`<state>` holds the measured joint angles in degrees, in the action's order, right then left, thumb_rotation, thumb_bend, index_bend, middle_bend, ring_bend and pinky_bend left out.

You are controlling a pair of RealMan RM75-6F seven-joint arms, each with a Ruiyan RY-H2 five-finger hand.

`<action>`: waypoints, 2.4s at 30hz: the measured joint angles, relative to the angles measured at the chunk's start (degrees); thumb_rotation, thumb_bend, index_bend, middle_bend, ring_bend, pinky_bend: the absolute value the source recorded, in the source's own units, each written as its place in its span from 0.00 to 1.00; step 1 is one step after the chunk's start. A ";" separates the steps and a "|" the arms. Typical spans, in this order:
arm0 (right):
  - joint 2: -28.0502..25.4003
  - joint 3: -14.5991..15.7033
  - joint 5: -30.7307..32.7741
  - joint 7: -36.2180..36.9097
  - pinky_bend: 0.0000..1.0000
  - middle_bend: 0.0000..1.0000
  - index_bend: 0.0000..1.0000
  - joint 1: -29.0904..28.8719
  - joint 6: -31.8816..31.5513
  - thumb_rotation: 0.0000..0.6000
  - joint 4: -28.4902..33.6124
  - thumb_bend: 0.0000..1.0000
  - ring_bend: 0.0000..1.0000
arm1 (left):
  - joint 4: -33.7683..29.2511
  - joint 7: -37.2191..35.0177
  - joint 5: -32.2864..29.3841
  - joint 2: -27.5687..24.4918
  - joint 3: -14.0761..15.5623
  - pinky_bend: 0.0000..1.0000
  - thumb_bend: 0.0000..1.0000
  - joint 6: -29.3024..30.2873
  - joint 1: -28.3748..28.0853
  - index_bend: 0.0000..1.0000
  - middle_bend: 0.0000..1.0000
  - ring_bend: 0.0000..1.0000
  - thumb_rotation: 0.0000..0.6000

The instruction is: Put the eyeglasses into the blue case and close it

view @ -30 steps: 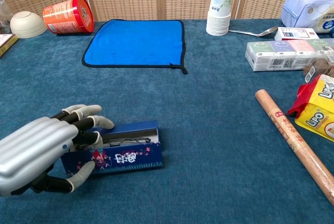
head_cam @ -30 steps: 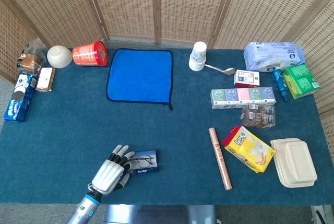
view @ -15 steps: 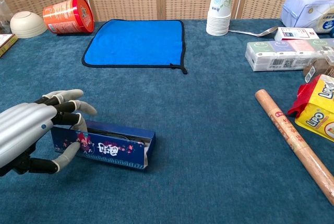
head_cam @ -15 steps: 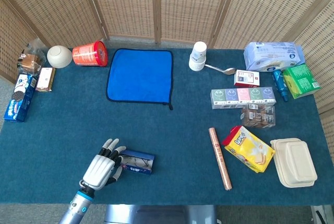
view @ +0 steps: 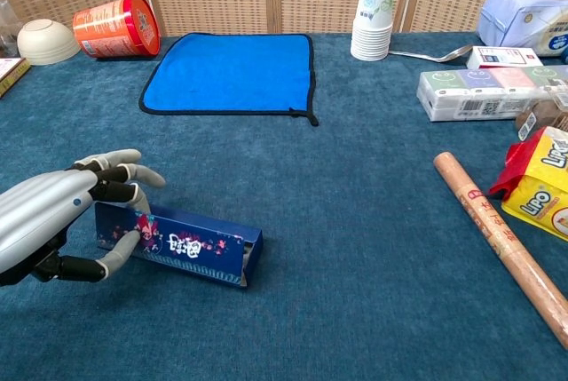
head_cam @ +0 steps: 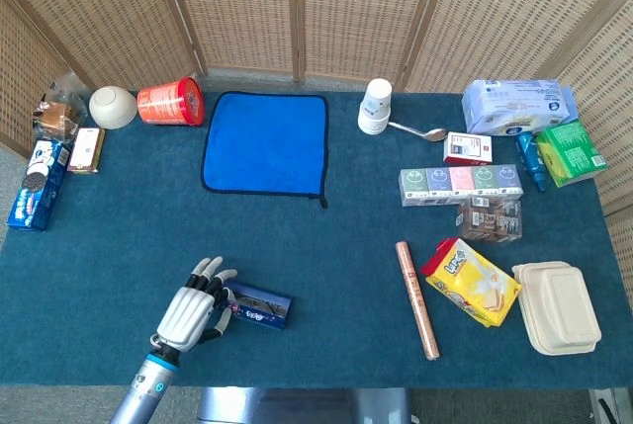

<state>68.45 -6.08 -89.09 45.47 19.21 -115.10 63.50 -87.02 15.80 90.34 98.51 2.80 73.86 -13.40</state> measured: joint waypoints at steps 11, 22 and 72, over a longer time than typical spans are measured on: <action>0.08 -0.26 0.56 0.97 0.15 0.01 0.00 0.28 0.00 1.00 -0.37 0.31 0.00 | 2.90 -1.20 0.93 2.46 -0.61 0.02 0.50 1.24 -0.46 0.49 0.14 0.00 0.96; 0.68 -0.53 1.12 2.37 0.15 0.01 0.00 0.57 0.19 1.00 -1.76 0.31 0.00 | 4.27 2.11 -0.80 3.73 -1.62 0.00 0.50 0.06 -1.31 0.19 0.01 0.00 0.96; 0.11 -0.42 0.43 0.72 0.16 0.01 0.00 1.19 -0.57 1.00 -0.05 0.31 0.00 | -5.83 7.98 -17.01 -1.34 -9.98 0.00 0.48 -8.03 -8.40 0.02 0.00 0.00 0.95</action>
<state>68.57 -6.50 -88.66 46.19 20.41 -115.67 63.45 -92.85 23.78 73.33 97.18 -7.18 65.82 -21.80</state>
